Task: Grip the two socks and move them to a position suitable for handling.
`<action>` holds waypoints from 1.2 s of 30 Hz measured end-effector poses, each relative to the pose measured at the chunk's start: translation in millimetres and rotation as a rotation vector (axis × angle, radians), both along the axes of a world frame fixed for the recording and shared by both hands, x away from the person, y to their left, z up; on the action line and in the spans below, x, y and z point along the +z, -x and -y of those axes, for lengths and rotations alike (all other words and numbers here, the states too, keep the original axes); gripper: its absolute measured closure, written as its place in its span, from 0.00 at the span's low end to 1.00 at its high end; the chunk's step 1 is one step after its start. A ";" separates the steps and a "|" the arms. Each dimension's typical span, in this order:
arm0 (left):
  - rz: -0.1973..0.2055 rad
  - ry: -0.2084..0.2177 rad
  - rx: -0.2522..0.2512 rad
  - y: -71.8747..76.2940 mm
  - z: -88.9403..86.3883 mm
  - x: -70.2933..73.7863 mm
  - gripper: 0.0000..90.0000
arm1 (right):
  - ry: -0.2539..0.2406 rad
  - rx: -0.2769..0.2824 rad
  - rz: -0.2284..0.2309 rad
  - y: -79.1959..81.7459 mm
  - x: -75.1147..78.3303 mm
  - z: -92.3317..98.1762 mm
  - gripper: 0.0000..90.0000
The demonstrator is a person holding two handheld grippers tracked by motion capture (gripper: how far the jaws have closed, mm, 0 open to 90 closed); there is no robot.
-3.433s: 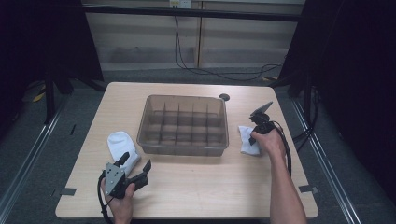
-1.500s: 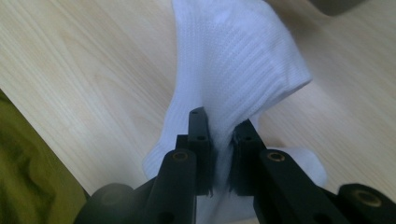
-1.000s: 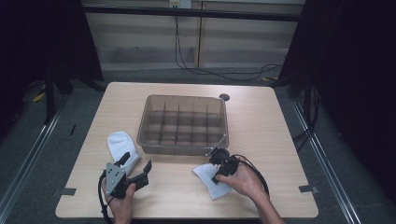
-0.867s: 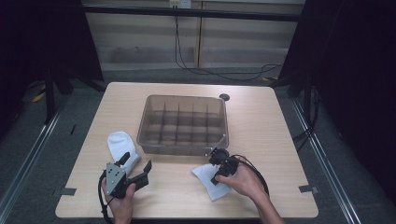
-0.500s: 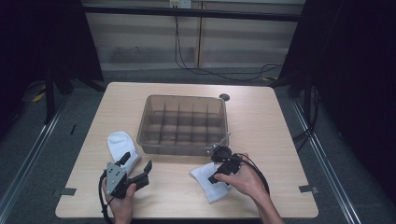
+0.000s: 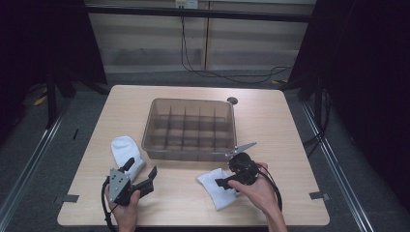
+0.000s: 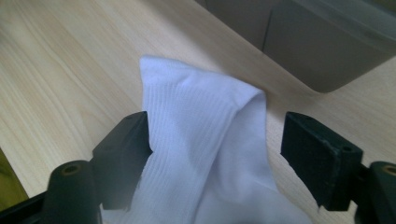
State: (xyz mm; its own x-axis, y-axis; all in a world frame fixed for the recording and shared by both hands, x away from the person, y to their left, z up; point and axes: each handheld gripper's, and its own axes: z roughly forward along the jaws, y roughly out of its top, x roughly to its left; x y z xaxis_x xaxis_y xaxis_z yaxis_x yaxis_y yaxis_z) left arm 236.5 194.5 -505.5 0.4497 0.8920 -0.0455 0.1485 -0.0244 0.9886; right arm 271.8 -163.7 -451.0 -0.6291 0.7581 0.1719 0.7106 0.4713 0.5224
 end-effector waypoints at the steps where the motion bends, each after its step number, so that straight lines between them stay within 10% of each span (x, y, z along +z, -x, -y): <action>1: 0.001 0.001 0.000 0.1 0.2 0.0 0.18 | -0.021 -0.010 0.028 3.1 -0.2 3.8 0.24; 17: 0.001 -0.004 -0.002 0.3 0.3 0.0 0.18 | -0.138 -0.294 0.362 34.0 -12.6 67.3 0.16; 30: -0.014 -0.011 -0.006 -1.4 -0.1 0.5 0.18 | -0.115 -0.717 0.692 41.5 -47.3 101.8 0.16; 36: -0.026 -0.001 -0.007 -2.7 0.4 0.6 0.18 | -0.131 -0.812 0.819 45.0 -54.7 107.9 0.16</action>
